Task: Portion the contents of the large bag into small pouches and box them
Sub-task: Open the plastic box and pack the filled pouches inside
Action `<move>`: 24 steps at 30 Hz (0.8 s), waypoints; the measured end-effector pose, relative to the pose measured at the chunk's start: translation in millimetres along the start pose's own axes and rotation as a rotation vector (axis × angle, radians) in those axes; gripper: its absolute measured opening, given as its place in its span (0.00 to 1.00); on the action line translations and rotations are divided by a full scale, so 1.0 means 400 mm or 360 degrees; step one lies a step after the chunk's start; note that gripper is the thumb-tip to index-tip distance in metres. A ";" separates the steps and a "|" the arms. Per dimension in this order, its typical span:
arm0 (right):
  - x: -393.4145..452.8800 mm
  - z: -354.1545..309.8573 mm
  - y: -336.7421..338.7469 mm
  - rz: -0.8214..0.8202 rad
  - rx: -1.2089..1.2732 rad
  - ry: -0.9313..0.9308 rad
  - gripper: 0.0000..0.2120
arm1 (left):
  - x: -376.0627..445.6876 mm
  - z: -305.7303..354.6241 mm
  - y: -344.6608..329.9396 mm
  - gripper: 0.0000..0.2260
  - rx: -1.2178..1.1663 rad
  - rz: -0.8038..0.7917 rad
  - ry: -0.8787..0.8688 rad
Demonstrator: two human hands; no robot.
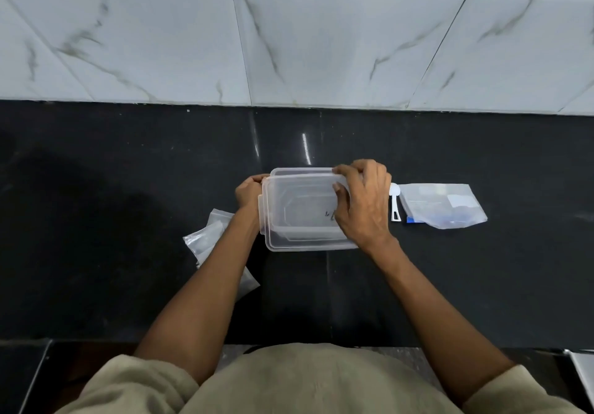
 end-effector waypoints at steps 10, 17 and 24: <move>-0.266 -0.030 0.150 -0.0266 0.0222 0.0213 0.14 | 0.004 0.023 0.016 0.13 0.0395 -0.0019 -0.0224; -0.404 0.028 0.064 -0.0975 0.0053 0.0157 0.12 | -0.015 0.015 0.032 0.14 0.0485 -0.0019 -0.0402; -0.396 0.011 0.017 -0.1227 0.0132 -0.0015 0.17 | -0.027 0.013 0.088 0.12 0.0430 -0.0041 -0.0468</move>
Point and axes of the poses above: each hand's wrist, its own x-axis towards the middle knuckle, its own y-axis out of the back of the hand, z = x × y, the point moved 8 cm from there along x, towards the middle knuckle, and after that the axes turned 4 degrees about z, right-handed, at the moved point
